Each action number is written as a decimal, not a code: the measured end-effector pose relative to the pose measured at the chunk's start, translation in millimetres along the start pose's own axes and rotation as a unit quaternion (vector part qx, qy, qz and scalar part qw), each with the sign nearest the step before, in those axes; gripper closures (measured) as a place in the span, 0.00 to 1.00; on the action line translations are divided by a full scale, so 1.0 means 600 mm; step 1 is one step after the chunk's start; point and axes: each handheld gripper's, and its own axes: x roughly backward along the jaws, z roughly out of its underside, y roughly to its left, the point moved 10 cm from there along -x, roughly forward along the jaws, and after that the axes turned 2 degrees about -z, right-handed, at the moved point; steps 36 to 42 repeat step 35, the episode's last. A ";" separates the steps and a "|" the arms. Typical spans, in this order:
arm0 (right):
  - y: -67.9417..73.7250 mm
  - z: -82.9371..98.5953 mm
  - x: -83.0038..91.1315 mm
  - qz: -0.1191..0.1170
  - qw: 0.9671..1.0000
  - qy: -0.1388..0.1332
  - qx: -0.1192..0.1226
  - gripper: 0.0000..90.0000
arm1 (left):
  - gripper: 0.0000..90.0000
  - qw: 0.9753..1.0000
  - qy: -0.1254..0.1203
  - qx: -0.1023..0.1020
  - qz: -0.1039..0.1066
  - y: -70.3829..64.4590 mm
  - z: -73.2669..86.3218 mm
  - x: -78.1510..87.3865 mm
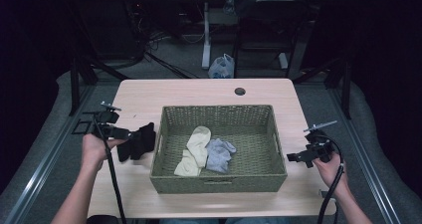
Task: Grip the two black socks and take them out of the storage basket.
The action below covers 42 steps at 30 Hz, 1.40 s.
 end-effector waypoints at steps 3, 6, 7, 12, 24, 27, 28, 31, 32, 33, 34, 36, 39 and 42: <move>0.000 0.000 0.000 0.000 1.000 0.000 -0.001 0.01 | 0.11 1.000 -0.010 -0.008 -0.009 -0.013 0.007 0.015; 0.000 0.000 0.000 0.000 1.000 0.001 -0.001 0.01 | 0.03 1.000 -0.015 -0.008 -0.018 -0.018 0.010 0.021; 0.000 0.001 0.000 0.000 1.000 0.002 -0.001 0.01 | 0.02 0.999 -0.021 -0.013 -0.023 -0.025 0.017 0.027; 0.001 0.001 0.001 0.000 1.000 0.002 -0.002 0.01 | 0.00 0.999 -0.027 -0.006 -0.025 -0.037 0.044 0.031; 0.001 0.002 0.001 0.000 1.000 0.003 0.000 0.01 | 0.00 0.998 -0.026 0.024 -0.043 -0.025 0.119 0.012; 0.001 0.002 -0.001 -0.001 1.000 0.004 -0.001 0.01 | 0.00 0.998 -0.017 0.021 -0.051 -0.018 0.137 0.004; 0.001 0.002 -0.001 -0.002 1.000 0.005 0.001 0.01 | 0.00 0.998 -0.017 0.020 -0.055 -0.016 0.139 0.005; 0.003 0.000 -0.003 -0.001 1.000 0.003 0.001 0.01 | 0.00 0.998 -0.025 0.023 -0.051 -0.012 0.140 0.005; 0.003 0.001 -0.002 -0.002 1.000 0.006 0.004 0.01 | 0.00 0.998 -0.029 0.021 -0.051 -0.011 0.139 0.003; 0.004 0.000 -0.003 -0.002 1.000 0.004 0.005 0.01 | 0.00 0.998 -0.028 0.018 -0.052 -0.009 0.138 0.002; 0.005 0.000 -0.003 -0.001 1.000 0.006 0.007 0.01 | 0.00 0.998 -0.031 0.021 -0.054 -0.008 0.136 -0.001; 0.006 0.000 -0.003 -0.002 1.000 0.007 0.010 0.01 | 0.00 0.998 -0.037 0.017 -0.057 -0.006 0.132 -0.002; 0.006 0.000 -0.003 -0.002 1.000 0.007 0.010 0.01 | 0.00 0.998 -0.037 0.017 -0.057 -0.006 0.132 -0.002; 0.006 0.000 -0.003 -0.002 1.000 0.007 0.010 0.01 | 0.00 0.998 -0.037 0.017 -0.057 -0.006 0.132 -0.002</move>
